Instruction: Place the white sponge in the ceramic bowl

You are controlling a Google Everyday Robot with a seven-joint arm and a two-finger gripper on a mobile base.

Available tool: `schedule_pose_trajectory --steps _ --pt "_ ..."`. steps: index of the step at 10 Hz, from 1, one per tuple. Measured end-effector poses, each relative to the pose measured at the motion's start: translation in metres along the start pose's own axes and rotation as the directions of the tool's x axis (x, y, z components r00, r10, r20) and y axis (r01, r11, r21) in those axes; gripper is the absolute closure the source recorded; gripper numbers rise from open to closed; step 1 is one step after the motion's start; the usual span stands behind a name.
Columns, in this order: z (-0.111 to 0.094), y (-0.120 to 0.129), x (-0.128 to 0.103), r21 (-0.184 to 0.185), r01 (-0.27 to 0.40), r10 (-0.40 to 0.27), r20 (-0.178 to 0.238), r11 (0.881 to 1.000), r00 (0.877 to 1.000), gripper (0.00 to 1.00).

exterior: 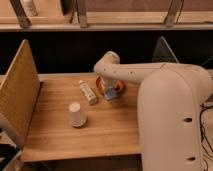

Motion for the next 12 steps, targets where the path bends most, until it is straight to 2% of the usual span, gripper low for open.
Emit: schedule_pose_trajectory --steps 2,5,6,7,11,12 --pt "-0.003 0.005 -0.029 0.003 0.027 -0.027 0.029 1.000 0.999 1.00" --pt "0.004 0.016 -0.059 -0.035 0.050 -0.048 0.061 0.998 0.997 1.00" --pt "0.005 0.018 -0.061 -0.039 0.051 -0.049 0.064 0.998 0.997 0.99" --pt "0.004 0.017 -0.061 -0.038 0.050 -0.048 0.064 0.998 0.997 0.93" --pt "0.005 0.017 -0.061 -0.038 0.051 -0.048 0.064 0.998 0.997 0.50" --pt "0.005 0.017 -0.061 -0.038 0.050 -0.048 0.064 0.998 0.997 0.43"
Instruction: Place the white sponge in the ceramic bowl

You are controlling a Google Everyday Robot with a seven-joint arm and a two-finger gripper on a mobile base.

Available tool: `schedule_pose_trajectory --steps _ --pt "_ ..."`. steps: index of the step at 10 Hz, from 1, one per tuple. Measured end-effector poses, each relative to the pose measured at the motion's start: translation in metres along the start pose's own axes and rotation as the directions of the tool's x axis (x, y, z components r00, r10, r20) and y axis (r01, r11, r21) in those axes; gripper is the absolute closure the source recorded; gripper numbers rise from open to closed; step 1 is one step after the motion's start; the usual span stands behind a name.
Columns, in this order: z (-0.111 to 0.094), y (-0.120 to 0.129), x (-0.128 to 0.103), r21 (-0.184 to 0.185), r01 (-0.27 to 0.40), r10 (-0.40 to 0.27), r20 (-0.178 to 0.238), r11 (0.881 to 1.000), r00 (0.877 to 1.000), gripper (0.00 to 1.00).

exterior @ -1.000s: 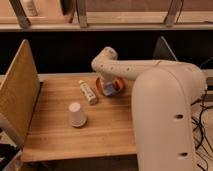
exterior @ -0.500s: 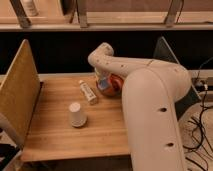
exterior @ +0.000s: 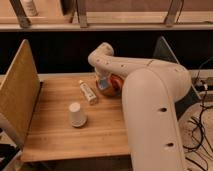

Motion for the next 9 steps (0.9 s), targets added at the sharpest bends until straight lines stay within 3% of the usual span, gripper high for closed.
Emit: schedule_pose_trajectory --steps 2,3,9 --pt "0.0002 -0.0002 0.0003 0.000 0.000 0.000 0.000 1.000 1.000 0.23" --pt "0.0001 -0.0004 0.0003 0.000 0.000 0.000 0.000 1.000 1.000 0.20" --pt "0.0002 -0.0006 0.0004 0.000 -0.001 0.001 0.000 1.000 1.000 0.20"
